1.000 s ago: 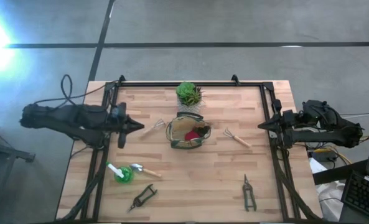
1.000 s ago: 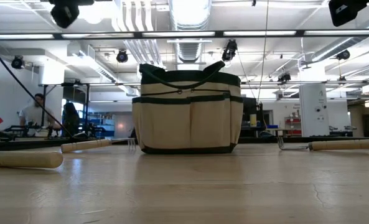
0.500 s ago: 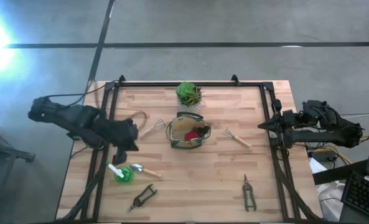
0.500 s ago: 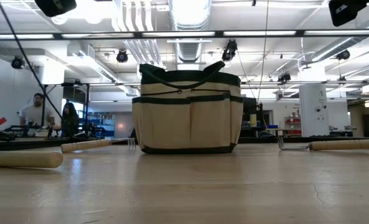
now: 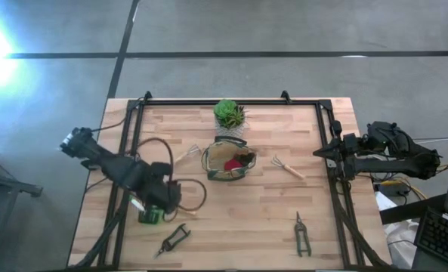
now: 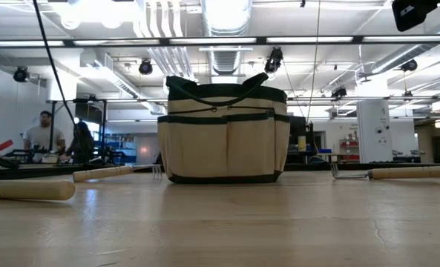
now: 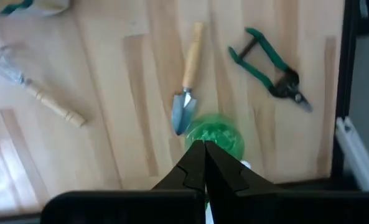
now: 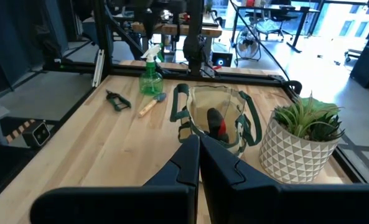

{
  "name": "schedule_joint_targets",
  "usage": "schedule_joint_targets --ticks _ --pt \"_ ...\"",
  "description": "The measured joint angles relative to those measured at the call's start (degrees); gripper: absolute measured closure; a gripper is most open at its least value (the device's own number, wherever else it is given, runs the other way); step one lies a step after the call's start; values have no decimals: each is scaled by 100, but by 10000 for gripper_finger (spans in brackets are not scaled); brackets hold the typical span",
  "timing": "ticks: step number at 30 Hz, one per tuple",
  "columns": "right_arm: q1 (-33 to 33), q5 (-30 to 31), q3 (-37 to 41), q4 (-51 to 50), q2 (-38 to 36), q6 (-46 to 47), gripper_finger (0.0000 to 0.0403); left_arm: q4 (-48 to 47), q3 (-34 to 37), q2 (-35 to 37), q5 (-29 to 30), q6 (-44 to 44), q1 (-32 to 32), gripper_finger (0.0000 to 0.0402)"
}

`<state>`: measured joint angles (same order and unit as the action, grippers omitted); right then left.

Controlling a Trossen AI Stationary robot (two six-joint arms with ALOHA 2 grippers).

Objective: Pick & Place Garden tools in Gardening bag
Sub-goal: Put the green spray bottle into the gardening bag

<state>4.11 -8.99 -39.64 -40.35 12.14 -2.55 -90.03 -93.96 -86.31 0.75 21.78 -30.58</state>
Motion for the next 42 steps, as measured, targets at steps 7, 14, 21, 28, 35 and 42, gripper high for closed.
schedule_joint_targets --ticks 7,14,21,28,35,42 --pt "-1 0 0 -2 0 0 394 -1 300 75 -4 -57 -230 396" --pt "-1 0 0 -1 0 0 394 -3 1272 692 -263 186 -398 397" --pt "1 0 0 -1 0 -2 394 47 2299 1188 -1265 1630 -399 396" --pt "1 0 0 -1 0 0 394 23 2607 1248 -2085 1620 -435 397" --pt "1 0 0 -3 0 0 394 31 2313 1253 -1466 1416 -436 396" --pt "0 0 0 -1 0 0 394 21 1732 1251 -905 1413 -436 397"
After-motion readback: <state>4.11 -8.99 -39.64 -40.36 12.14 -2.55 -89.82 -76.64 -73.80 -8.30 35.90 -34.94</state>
